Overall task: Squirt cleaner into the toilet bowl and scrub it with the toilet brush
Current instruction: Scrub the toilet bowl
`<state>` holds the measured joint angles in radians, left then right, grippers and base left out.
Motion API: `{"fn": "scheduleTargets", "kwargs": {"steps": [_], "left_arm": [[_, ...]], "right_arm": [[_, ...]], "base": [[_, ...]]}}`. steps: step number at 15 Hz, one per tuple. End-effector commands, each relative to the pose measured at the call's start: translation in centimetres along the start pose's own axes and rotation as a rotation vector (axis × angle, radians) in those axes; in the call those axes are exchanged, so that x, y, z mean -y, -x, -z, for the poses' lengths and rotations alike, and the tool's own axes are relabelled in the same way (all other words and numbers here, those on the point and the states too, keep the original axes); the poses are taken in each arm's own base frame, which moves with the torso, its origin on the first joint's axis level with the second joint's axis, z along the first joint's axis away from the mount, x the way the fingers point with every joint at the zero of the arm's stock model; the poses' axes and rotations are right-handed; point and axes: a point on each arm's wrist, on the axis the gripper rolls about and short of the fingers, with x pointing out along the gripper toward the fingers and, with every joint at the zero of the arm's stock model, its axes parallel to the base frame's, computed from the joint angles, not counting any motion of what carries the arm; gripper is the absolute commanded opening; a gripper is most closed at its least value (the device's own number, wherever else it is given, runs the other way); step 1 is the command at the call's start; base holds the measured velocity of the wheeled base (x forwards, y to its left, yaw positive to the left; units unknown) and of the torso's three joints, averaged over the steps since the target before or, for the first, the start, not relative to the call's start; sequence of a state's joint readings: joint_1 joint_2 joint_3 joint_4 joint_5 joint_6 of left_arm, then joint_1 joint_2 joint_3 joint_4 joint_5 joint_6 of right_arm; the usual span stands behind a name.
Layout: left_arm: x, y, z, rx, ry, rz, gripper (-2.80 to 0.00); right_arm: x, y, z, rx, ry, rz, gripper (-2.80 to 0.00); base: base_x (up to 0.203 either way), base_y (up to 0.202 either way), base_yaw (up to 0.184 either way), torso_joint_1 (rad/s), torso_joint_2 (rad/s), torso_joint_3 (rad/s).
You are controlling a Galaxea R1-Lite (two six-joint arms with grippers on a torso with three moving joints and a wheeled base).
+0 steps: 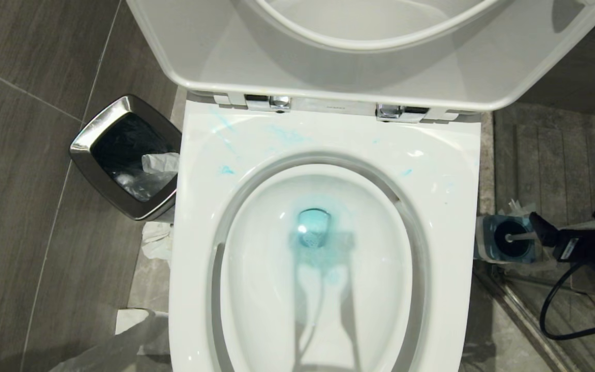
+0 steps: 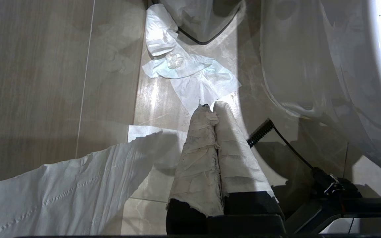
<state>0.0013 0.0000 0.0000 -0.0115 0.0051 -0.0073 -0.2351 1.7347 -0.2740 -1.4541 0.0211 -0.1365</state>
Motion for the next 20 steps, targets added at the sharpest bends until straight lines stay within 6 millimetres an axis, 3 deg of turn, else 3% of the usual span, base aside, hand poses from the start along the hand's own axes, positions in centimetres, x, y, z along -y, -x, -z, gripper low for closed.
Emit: {"fn": "scheduleTargets", "kwargs": {"steps": [1, 5, 6, 7, 20], "left_arm": [[0.0, -0.1, 0.2, -0.007, 0.000, 0.000, -2.80], [0.0, -0.1, 0.2, -0.007, 0.000, 0.000, -2.80], [0.0, -0.1, 0.2, -0.007, 0.000, 0.000, -2.80], [0.0, -0.1, 0.2, -0.007, 0.000, -0.001, -2.80], [0.0, -0.1, 0.2, -0.007, 0.000, -0.001, -2.80]], "right_arm": [[0.1, 0.1, -0.1, 0.013, 0.000, 0.005, 0.00], [0.3, 0.4, -0.7, 0.041, -0.002, 0.019, 0.00], [0.3, 0.6, -0.7, 0.046, -0.005, 0.018, -0.52], [0.3, 0.7, -0.6, 0.046, -0.008, 0.018, -2.80], [0.1, 2.4, 0.0, 0.017, 0.036, 0.012, -2.80]], "base": [[0.000, 0.000, 0.000, 0.000, 0.00, 0.000], [0.000, 0.000, 0.000, 0.000, 0.00, 0.000], [0.000, 0.000, 0.000, 0.000, 0.00, 0.000], [0.000, 0.000, 0.000, 0.000, 0.00, 0.000], [0.000, 0.000, 0.000, 0.000, 0.00, 0.000]]}}
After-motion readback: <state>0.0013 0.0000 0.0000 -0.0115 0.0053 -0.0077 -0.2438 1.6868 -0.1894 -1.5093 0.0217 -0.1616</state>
